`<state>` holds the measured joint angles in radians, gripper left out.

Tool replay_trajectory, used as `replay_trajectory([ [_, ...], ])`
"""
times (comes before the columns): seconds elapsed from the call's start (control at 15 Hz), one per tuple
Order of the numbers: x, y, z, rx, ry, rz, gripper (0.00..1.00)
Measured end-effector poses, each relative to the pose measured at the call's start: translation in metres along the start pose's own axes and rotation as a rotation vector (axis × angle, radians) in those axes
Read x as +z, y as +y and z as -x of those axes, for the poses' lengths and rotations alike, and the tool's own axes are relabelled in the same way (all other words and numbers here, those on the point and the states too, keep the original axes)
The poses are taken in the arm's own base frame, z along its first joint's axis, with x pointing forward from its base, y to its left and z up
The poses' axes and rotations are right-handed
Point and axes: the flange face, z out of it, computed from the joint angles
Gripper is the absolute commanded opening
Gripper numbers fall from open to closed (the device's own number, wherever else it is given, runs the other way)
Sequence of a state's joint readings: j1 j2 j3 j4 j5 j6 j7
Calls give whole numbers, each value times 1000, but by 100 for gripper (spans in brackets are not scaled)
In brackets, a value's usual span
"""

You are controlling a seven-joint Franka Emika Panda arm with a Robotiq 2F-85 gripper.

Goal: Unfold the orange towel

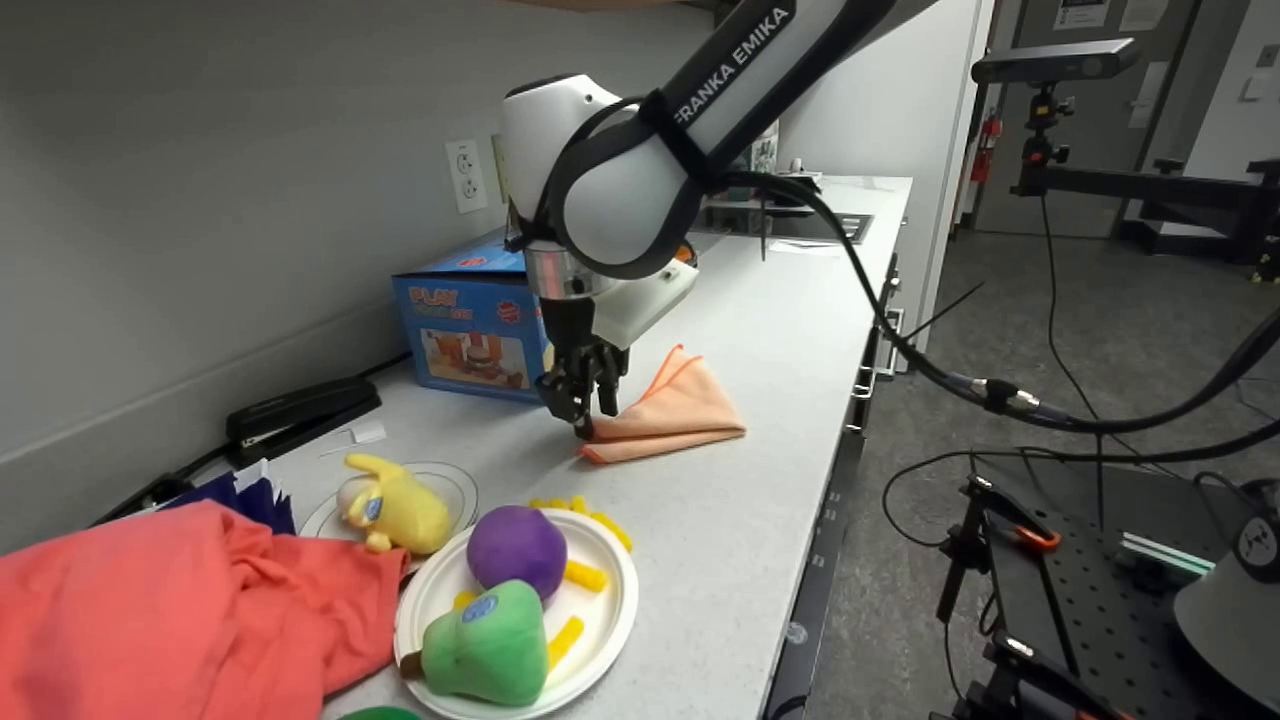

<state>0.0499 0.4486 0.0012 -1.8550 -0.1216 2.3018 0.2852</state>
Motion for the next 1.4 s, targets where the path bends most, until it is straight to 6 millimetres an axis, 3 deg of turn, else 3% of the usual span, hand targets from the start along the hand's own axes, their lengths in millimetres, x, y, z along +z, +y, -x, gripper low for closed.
replay_trajectory([
  [0.2, -1, 1, -1, 9, -3, -3, 0],
  [0.47, -9, 6, -1, 22, -1, 0, 1],
  [0.8, -50, 24, 5, 28, 76, 123, 1],
  [1.07, -73, 37, 33, 90, 124, 243, 1],
  [1.4, -69, 51, 93, 232, 36, 345, 1],
])
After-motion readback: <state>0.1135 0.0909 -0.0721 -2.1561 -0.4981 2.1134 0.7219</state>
